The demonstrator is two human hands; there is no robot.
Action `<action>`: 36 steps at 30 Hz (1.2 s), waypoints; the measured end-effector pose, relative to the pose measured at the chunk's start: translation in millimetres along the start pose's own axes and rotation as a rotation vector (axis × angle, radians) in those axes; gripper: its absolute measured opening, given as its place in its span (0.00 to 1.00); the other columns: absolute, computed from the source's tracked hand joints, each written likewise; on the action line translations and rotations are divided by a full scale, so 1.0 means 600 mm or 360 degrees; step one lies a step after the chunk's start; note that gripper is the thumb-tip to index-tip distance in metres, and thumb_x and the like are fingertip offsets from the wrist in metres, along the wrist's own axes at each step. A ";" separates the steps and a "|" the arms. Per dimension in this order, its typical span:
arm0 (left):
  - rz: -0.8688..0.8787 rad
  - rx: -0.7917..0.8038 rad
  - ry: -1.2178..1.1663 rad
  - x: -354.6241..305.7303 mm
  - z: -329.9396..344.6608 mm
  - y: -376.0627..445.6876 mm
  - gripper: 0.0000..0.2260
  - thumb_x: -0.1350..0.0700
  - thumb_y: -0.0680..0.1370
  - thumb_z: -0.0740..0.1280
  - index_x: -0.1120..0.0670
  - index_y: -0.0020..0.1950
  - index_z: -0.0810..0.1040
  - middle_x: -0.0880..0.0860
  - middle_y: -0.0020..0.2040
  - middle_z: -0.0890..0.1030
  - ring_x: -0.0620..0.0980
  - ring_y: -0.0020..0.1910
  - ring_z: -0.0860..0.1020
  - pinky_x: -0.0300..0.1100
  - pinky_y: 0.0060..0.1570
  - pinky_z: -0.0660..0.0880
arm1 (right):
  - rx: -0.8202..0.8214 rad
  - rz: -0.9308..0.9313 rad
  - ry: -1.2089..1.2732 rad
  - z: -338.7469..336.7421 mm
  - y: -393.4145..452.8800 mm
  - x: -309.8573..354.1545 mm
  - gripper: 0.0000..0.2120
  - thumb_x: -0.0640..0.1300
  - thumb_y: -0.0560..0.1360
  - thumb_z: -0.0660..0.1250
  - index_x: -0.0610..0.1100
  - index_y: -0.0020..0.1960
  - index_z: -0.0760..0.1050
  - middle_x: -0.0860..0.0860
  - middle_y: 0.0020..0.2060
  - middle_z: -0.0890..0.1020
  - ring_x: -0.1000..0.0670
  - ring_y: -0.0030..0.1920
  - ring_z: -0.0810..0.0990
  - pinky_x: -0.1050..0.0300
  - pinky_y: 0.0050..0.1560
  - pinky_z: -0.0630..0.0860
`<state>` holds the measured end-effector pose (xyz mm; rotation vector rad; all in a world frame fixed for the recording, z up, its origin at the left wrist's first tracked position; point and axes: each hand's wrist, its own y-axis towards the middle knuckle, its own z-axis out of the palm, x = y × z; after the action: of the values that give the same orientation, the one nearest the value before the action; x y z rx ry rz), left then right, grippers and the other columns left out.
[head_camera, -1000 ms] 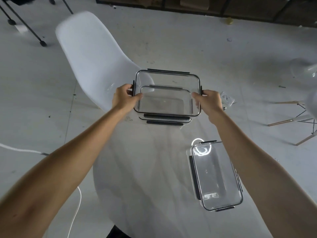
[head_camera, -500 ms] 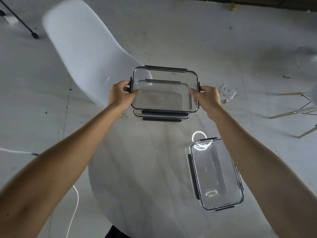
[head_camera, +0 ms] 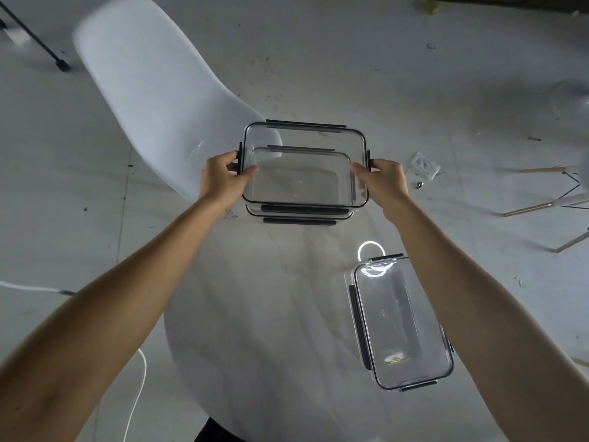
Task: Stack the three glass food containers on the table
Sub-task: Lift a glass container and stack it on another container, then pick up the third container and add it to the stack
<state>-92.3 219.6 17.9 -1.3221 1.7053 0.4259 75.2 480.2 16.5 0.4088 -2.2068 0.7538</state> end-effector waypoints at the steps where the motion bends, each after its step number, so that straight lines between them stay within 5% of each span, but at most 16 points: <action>1: -0.0004 0.0001 -0.0005 0.000 0.000 0.001 0.11 0.49 0.75 0.74 0.49 0.56 0.86 0.51 0.48 0.87 0.51 0.51 0.84 0.40 0.47 0.75 | -0.0008 -0.0002 0.0012 0.001 0.000 -0.001 0.16 0.58 0.70 0.74 0.44 0.45 0.86 0.48 0.33 0.83 0.46 0.35 0.78 0.41 0.49 0.85; 7: 0.0012 -0.0001 0.0006 0.000 0.001 -0.002 0.11 0.48 0.75 0.74 0.49 0.56 0.85 0.51 0.49 0.87 0.50 0.49 0.83 0.41 0.48 0.76 | -0.0019 0.0004 0.0052 0.004 -0.001 -0.005 0.16 0.58 0.70 0.74 0.44 0.45 0.86 0.48 0.33 0.82 0.47 0.35 0.77 0.36 0.51 0.85; 15: -0.0051 0.0033 0.0003 -0.003 -0.003 0.006 0.09 0.49 0.75 0.75 0.51 0.52 0.86 0.47 0.33 0.80 0.46 0.31 0.74 0.41 0.40 0.73 | -0.0033 0.0030 0.0028 0.001 -0.006 0.004 0.17 0.57 0.67 0.73 0.42 0.37 0.82 0.44 0.33 0.81 0.45 0.32 0.76 0.52 0.38 0.73; 22: -0.0027 0.0060 0.0052 -0.002 -0.009 -0.007 0.11 0.46 0.75 0.74 0.51 0.52 0.85 0.49 0.36 0.83 0.47 0.33 0.76 0.39 0.36 0.72 | -0.0022 0.0033 0.0041 0.000 -0.014 -0.009 0.16 0.56 0.71 0.74 0.41 0.39 0.83 0.45 0.34 0.82 0.46 0.32 0.75 0.56 0.37 0.71; 25: -0.0075 0.0108 0.0034 -0.007 -0.014 -0.009 0.15 0.44 0.75 0.74 0.48 0.58 0.84 0.52 0.41 0.85 0.53 0.39 0.83 0.45 0.43 0.81 | 0.0013 0.0021 0.0065 -0.002 -0.015 -0.008 0.13 0.56 0.72 0.75 0.46 0.40 0.83 0.47 0.35 0.82 0.47 0.33 0.76 0.55 0.37 0.74; 29: -0.0038 -0.0070 0.0265 -0.018 -0.013 -0.028 0.30 0.38 0.74 0.72 0.51 0.71 0.76 0.53 0.61 0.81 0.55 0.62 0.79 0.46 0.61 0.74 | 0.0023 0.0088 0.0229 -0.009 -0.024 -0.014 0.28 0.60 0.69 0.77 0.43 0.62 0.84 0.47 0.45 0.85 0.48 0.40 0.82 0.50 0.44 0.84; 33: 0.0570 -0.0230 0.0121 -0.060 0.020 -0.077 0.19 0.43 0.75 0.74 0.54 0.60 0.82 0.54 0.54 0.79 0.53 0.53 0.79 0.41 0.56 0.74 | -0.0077 0.0187 0.0264 -0.033 -0.058 -0.046 0.33 0.59 0.72 0.77 0.42 0.71 0.78 0.46 0.48 0.86 0.48 0.43 0.83 0.49 0.49 0.84; 36: 0.0652 0.0201 0.0029 -0.092 0.064 -0.101 0.20 0.40 0.72 0.75 0.52 0.57 0.83 0.51 0.50 0.82 0.49 0.47 0.82 0.41 0.52 0.79 | -0.0143 0.0212 0.0246 -0.055 -0.095 -0.092 0.40 0.66 0.67 0.77 0.42 0.71 0.79 0.47 0.50 0.86 0.47 0.50 0.84 0.44 0.58 0.84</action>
<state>-20.1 257.5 57.4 -0.8861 1.9881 0.5295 158.6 460.0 15.1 0.1543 -2.1278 0.7284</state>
